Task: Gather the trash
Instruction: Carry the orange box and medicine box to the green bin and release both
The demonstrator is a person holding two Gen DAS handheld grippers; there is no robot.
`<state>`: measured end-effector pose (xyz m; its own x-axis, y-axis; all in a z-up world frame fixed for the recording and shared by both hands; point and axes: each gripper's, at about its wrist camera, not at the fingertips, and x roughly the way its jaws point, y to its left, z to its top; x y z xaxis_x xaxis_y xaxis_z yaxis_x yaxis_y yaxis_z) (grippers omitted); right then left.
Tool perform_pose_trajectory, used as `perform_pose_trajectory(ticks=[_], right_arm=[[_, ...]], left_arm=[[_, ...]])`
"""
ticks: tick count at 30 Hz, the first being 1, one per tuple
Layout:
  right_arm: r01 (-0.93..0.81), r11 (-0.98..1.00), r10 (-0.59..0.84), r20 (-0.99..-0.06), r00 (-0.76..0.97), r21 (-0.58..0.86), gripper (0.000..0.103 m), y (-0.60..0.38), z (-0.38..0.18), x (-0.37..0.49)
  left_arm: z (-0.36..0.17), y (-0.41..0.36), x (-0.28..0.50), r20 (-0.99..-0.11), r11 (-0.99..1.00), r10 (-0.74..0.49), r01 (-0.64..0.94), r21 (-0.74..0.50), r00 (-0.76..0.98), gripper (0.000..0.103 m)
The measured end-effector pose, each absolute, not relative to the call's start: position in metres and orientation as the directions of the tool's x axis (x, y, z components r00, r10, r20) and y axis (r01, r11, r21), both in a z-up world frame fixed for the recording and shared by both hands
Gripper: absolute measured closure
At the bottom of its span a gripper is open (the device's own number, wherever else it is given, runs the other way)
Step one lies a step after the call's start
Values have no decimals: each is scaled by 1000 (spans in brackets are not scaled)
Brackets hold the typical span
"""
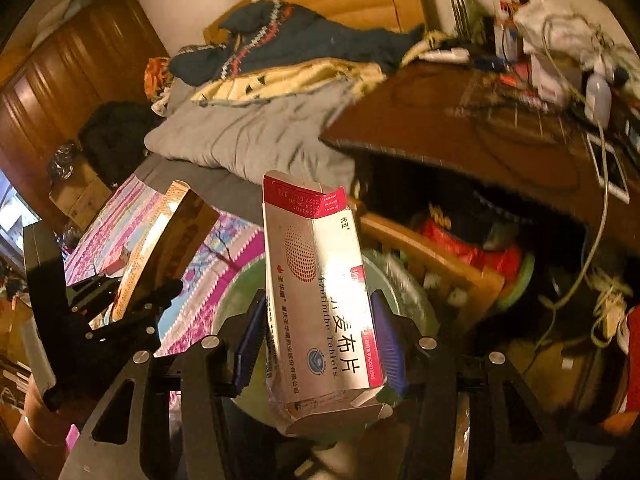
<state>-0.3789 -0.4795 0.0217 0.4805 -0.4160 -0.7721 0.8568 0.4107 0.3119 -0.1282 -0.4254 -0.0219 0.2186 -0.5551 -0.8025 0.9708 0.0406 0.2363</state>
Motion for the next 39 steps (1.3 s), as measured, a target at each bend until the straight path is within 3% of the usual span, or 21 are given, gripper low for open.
perform_pose_trajectory(ticks=[9, 25, 28, 29, 30, 31, 39], right_arm=[[861, 359, -349, -804, 481, 359, 49, -467, -13, -380], [850, 351, -328, -799, 504, 392, 48, -469, -17, -370], [844, 369, -323, -797, 510, 390, 42, -470, -17, -364], [849, 373, -331, -801, 499, 374, 32, -470, -16, -362], [859, 367, -346, -805, 482, 356, 23, -471, -16, -362], [865, 357, -368, -798, 478, 353, 23, -471, -14, -364], [866, 338, -378, -789, 484, 369, 25, -476, -14, -374]], left_arm=[[-50, -423, -137, -854, 24, -487, 980, 196, 183, 76], [-61, -425, -136, -877, 25, -451, 985, 172, 164, 76], [-61, -427, -137, -877, 9, -454, 985, 170, 156, 74], [-62, -428, -136, -877, 9, -454, 985, 174, 159, 67], [-62, -429, -134, -874, 28, -451, 982, 187, 180, 45], [-62, -430, -130, -871, 46, -454, 982, 184, 185, 37], [-58, -427, -115, -871, 117, -457, 983, 143, 181, 35]])
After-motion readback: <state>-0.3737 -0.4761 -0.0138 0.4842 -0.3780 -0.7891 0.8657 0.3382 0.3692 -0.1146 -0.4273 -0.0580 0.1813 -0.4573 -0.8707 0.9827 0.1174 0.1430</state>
